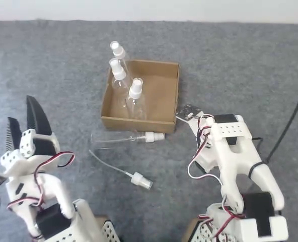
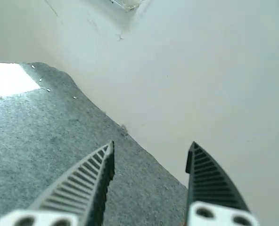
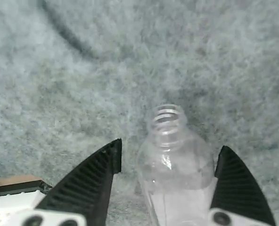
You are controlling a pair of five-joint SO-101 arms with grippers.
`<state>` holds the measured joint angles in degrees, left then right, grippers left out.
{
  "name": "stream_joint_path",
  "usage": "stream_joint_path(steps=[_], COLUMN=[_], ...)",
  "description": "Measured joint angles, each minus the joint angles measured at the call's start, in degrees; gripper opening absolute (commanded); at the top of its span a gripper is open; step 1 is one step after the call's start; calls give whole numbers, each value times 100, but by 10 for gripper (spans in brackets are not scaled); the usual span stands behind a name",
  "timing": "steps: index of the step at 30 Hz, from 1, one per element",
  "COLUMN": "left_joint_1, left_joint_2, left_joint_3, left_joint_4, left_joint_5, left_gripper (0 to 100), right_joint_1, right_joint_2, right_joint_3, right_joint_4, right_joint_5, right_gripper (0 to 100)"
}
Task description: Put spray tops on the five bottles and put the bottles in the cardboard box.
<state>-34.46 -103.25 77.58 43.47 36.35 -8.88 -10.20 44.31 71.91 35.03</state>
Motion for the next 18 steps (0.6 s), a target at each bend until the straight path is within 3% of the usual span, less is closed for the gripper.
stream_joint_path(steps=[11,18], left_joint_1=[0,0], left_joint_2=[0,0], left_joint_3=[0,0], left_joint_4=[0,0], left_joint_5=[0,0], left_gripper=[231,231], right_joint_1=[158,193], right_joint_2=[0,0], right_joint_3=[0,0], right_joint_4=[0,-9], right_joint_5=[-9,105], right_gripper=[262,177])
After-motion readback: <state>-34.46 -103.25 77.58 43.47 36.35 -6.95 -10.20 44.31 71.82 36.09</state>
